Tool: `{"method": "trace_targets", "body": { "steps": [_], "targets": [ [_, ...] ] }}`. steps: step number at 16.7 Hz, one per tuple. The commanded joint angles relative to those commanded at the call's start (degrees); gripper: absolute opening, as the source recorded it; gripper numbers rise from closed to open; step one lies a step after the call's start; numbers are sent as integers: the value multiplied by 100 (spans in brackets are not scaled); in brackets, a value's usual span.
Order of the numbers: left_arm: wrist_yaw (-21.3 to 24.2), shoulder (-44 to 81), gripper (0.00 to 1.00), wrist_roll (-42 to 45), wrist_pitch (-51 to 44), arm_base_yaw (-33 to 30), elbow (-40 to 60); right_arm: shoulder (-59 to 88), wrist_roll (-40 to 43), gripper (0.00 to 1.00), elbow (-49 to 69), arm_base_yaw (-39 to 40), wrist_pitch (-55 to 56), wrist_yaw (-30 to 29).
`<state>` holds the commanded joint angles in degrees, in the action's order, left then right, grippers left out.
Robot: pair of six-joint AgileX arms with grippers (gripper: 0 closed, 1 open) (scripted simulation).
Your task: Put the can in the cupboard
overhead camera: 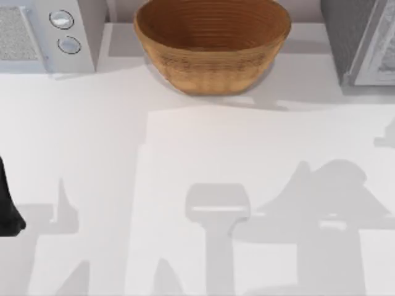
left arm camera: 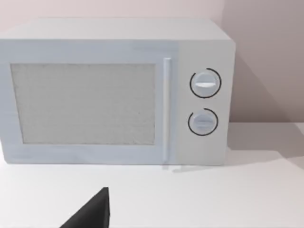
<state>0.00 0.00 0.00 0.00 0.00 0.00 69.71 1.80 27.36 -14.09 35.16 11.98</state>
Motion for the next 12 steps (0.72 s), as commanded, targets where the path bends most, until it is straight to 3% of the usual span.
{"method": "trace_targets", "body": {
  "steps": [12],
  "targets": [
    [0, 0, 100, 0, 0, 0, 0, -5671, -171, 0, -2265, 1101, -2875, -940]
  ]
}}
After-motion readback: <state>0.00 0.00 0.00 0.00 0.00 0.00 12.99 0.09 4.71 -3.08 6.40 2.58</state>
